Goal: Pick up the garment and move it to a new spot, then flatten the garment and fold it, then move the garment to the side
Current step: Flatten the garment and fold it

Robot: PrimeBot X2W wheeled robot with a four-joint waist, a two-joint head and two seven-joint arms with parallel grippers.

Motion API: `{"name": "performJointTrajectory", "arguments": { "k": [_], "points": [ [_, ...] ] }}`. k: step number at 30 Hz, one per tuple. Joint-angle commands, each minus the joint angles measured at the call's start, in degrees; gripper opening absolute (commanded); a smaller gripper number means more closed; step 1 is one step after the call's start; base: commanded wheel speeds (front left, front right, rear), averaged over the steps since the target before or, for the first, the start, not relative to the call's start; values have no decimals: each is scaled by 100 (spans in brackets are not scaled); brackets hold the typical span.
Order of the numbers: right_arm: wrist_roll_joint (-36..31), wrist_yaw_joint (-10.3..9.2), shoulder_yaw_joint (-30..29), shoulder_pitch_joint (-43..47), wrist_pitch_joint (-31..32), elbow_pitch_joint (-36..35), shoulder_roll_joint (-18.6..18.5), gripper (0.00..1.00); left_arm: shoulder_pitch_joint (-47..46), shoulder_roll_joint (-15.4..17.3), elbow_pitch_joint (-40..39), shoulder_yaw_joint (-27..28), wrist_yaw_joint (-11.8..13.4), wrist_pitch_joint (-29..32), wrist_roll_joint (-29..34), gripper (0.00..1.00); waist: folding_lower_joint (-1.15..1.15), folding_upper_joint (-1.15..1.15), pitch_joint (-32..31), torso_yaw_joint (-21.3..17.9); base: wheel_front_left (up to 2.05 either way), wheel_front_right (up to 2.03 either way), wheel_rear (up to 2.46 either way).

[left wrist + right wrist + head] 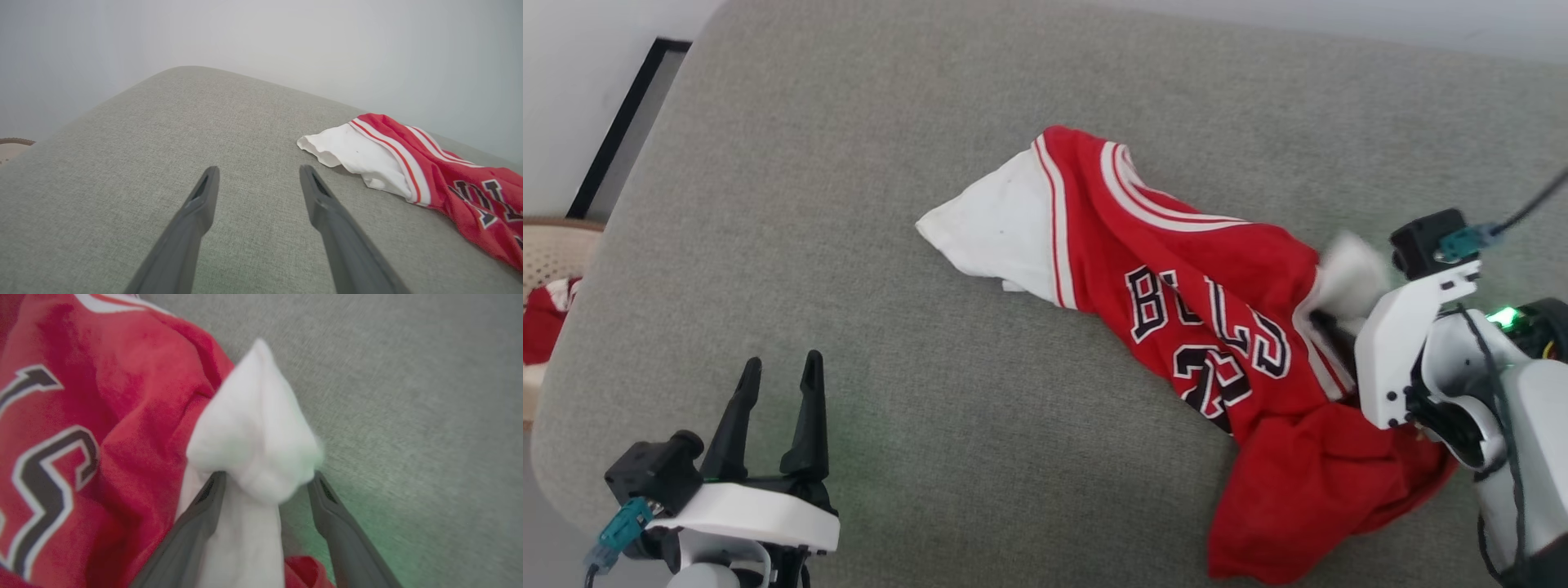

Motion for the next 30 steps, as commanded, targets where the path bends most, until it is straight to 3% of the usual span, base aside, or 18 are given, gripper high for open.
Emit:
{"name": "performJointTrajectory", "arguments": {
  "k": [1,2,3,4,13,20,27,28,29,30],
  "points": [
    [92,-1,72,-96,124,157,2,100,-115,-17,0,-9,-14,-28,-4,100,0,0,94,85,0,0,0],
    [129,-1,147,-173,190,293,-22,100,-138,-20,7,-16,-14,-28,-12,100,0,0,124,107,0,0,0],
    [160,-1,277,-235,244,394,-79,21,-161,-31,9,-36,-14,-28,-18,100,0,0,153,133,0,0,0],
    [214,-1,366,-278,250,504,-98,0,-167,-38,19,-42,-14,-28,-26,100,0,0,172,146,0,0,0],
    [482,-2,288,-790,66,362,-400,0,-115,-51,49,96,-14,-28,-9,100,0,0,154,19,0,0,0],
    [416,-2,-684,-536,272,20,-695,0,-120,-24,2,129,-14,-28,21,100,0,0,137,-117,0,0,0],
    [242,-2,-1428,-264,367,476,-452,0,-236,-15,11,52,-14,-28,3,100,0,0,205,-151,0,0,0],
    [176,-2,-1442,-280,330,565,-424,7,-252,-2,14,40,-14,-28,-11,100,0,0,218,-158,0,0,0],
    [123,-2,-1437,-315,282,668,-422,38,-264,12,20,15,-14,-28,-17,100,0,0,232,-163,0,0,0],
    [125,-3,-1435,-362,240,758,-376,90,-272,27,27,-3,-14,-28,-18,100,0,0,242,-170,0,0,0]
  ]
}}
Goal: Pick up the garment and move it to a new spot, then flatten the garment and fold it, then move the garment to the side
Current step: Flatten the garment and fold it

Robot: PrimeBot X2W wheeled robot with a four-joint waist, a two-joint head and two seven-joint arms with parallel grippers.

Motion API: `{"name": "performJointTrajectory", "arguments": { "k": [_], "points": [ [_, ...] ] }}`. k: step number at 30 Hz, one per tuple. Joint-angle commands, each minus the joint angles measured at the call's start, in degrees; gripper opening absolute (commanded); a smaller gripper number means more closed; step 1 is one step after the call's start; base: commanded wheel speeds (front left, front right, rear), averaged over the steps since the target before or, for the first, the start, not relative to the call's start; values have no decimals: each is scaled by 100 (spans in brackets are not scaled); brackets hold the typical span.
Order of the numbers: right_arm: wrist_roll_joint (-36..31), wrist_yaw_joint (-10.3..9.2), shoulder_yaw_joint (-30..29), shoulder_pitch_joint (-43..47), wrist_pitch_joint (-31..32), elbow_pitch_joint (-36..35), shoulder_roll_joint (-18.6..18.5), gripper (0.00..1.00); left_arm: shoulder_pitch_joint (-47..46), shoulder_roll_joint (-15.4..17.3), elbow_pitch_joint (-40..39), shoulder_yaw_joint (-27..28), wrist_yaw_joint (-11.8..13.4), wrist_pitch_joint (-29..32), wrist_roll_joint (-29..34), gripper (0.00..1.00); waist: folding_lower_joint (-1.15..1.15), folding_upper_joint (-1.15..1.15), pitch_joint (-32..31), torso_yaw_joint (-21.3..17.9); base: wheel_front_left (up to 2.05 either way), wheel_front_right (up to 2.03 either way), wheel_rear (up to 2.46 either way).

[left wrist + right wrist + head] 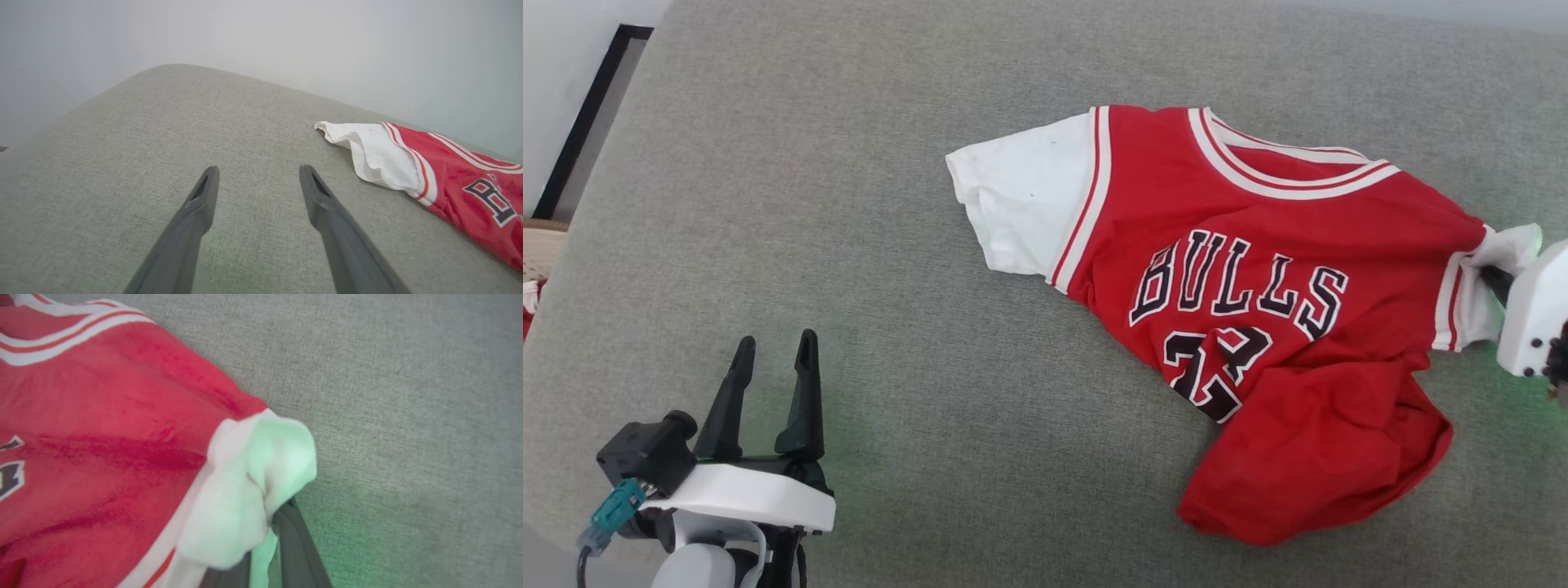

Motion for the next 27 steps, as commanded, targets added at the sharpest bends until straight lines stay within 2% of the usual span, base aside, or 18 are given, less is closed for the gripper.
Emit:
{"name": "performJointTrajectory", "arguments": {
  "k": [1,6,12,13,19,27],
  "points": [
    [10,-2,-7,-99,-76,126,82,100,-86,32,3,-16,-15,-27,-9,100,0,0,10,-21,0,0,0],
    [-11,-1,32,-166,-263,216,161,100,-202,272,56,-159,-15,-27,71,100,0,0,-70,-133,0,0,0],
    [-25,-2,-103,155,-952,-424,352,100,-554,832,156,-415,-14,117,83,100,0,0,-258,-457,0,0,0],
    [-25,-2,-103,155,-952,-424,352,100,-554,832,156,-415,-14,117,83,100,0,0,-258,-457,0,0,0],
    [-217,-1,35,546,-1882,-1216,645,100,-904,1386,206,-612,-14,600,-127,100,0,0,-376,-924,0,0,0],
    [-699,-2,33,1014,-3178,-1794,1299,100,-1343,2060,281,-1008,-14,1459,-652,100,0,0,-421,-1596,0,0,0]
  ]
}}
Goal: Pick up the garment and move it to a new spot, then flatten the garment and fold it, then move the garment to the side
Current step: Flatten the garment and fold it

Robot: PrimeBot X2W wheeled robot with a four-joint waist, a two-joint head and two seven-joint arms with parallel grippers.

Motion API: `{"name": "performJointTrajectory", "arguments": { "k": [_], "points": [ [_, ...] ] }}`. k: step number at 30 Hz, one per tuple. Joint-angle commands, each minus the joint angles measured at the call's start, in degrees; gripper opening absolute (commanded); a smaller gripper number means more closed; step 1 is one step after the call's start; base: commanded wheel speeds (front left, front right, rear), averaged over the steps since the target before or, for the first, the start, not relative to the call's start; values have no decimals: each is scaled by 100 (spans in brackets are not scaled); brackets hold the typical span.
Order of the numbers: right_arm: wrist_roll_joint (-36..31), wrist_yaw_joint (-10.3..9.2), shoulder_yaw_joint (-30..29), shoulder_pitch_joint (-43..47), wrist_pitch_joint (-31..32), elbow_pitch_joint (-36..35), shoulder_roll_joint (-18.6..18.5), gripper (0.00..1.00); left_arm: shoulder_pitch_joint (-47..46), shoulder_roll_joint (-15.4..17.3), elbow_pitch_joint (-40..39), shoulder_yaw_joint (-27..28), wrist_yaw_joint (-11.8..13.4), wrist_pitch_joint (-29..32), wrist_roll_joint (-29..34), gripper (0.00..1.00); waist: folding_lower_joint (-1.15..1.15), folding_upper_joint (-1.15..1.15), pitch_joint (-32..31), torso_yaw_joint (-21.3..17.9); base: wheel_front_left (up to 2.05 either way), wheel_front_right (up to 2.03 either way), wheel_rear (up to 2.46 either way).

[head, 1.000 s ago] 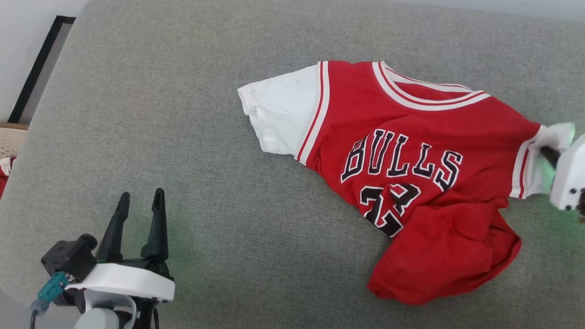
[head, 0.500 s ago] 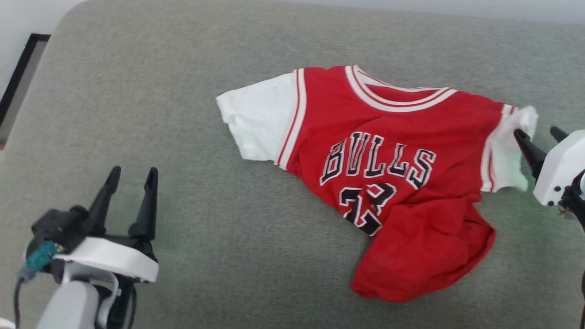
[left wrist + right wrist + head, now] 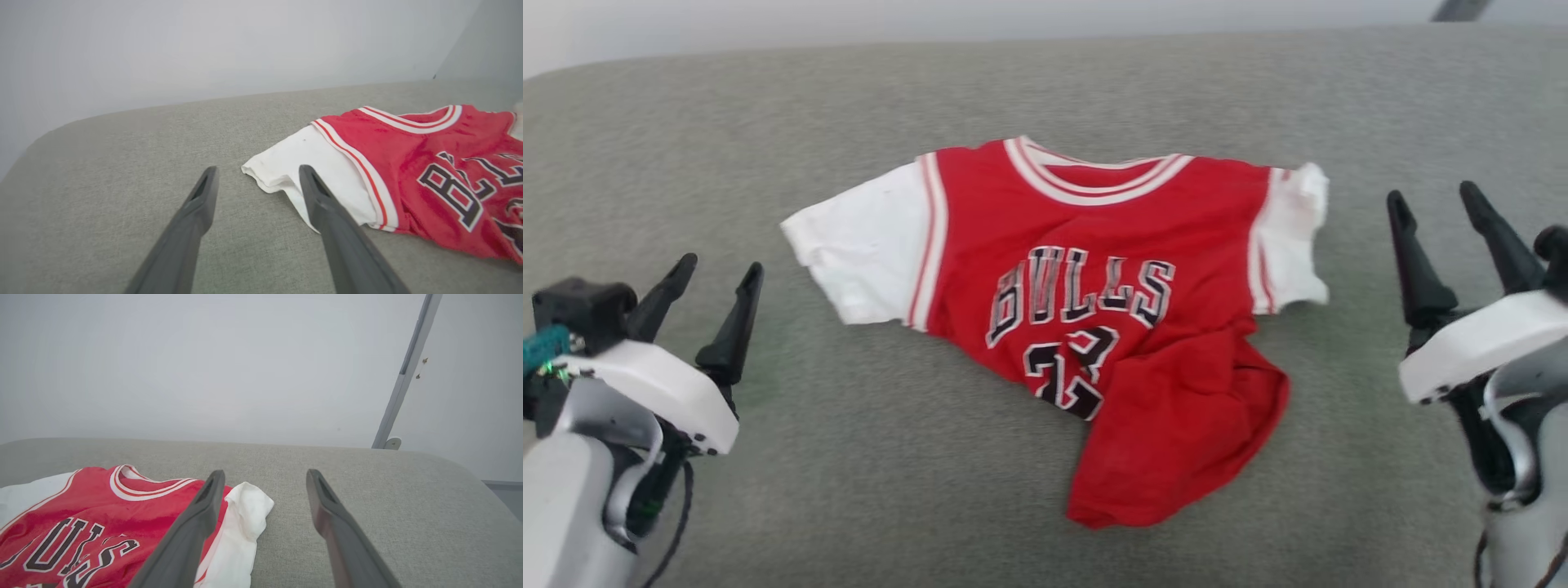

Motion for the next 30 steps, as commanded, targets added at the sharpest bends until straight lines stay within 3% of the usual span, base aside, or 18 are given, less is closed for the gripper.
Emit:
{"name": "performJointTrajectory", "arguments": {
  "k": [1,7,13,23,30],
  "points": [
    [-73,-2,-5,90,-121,-23,78,100,-109,77,16,-43,-13,84,-80,100,0,0,-12,-222,0,0,0],
    [-416,-2,53,392,-827,-180,561,100,-645,588,168,-372,-13,1128,-768,100,0,0,31,-632,0,0,0],
    [-517,-2,161,554,-1199,-152,757,100,-1356,870,634,-630,-13,2403,-1218,100,0,0,82,-939,0,0,0],
    [-382,-2,303,544,-1195,-101,842,100,-2263,808,1817,-1083,237,3980,-1183,100,0,0,289,-1225,0,0,0],
    [-306,-2,454,454,-1028,-126,843,100,-2560,629,2608,-1237,479,4506,-1149,100,0,0,496,-1298,0,0,0]
  ]
}}
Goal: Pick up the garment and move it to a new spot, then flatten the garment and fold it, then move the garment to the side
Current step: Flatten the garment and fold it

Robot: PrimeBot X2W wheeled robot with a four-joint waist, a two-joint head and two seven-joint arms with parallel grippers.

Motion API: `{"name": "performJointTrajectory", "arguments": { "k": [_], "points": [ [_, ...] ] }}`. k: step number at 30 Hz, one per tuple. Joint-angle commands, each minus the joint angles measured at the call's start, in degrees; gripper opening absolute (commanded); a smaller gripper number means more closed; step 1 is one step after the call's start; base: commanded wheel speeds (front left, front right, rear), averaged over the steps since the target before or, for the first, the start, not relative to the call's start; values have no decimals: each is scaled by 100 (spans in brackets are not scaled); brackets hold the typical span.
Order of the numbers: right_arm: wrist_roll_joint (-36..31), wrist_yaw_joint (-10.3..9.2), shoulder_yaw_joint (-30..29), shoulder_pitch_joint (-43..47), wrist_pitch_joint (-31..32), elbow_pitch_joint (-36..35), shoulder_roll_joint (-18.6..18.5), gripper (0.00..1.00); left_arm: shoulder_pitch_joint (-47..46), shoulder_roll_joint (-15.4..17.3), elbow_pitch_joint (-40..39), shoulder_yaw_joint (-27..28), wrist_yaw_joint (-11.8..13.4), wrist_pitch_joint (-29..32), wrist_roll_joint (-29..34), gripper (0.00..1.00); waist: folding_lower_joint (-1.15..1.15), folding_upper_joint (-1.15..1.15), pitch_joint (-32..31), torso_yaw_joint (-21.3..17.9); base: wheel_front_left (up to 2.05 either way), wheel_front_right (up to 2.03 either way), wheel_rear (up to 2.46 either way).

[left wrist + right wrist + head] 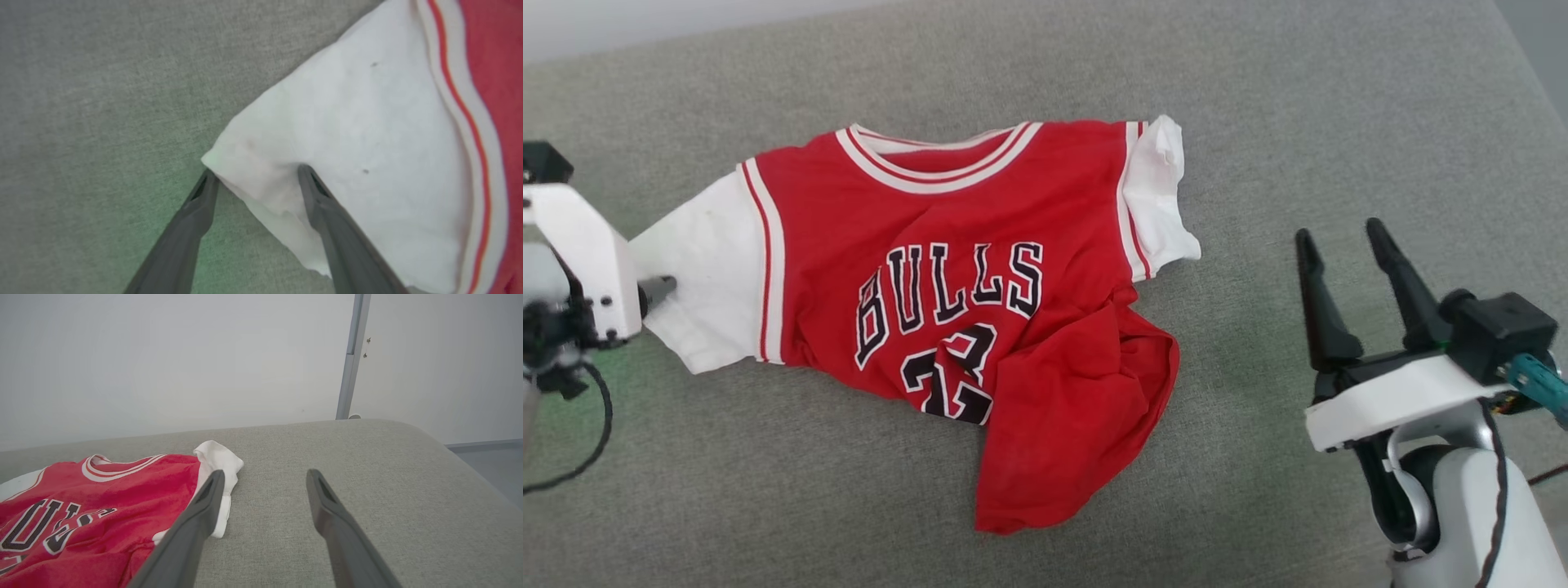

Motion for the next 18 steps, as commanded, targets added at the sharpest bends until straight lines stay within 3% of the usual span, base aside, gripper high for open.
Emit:
{"name": "performJointTrajectory", "arguments": {
  "k": [1,8,9,18],
  "points": [
    [63,-2,32,-70,54,-27,22,100,20,-97,182,-91,54,105,33,100,0,0,74,-25,0,0,0],
    [199,-2,310,-297,522,-48,-46,100,-332,-471,835,-361,193,607,128,100,0,0,323,-5,0,0,0],
    [216,-2,337,-363,612,-24,-86,100,-387,-516,888,-408,107,639,157,2,0,0,357,6,0,0,0],
    [387,0,487,-1306,1691,561,-563,100,-1062,-867,1064,-537,-185,303,205,0,0,0,650,406,0,0,0]
  ]
}}
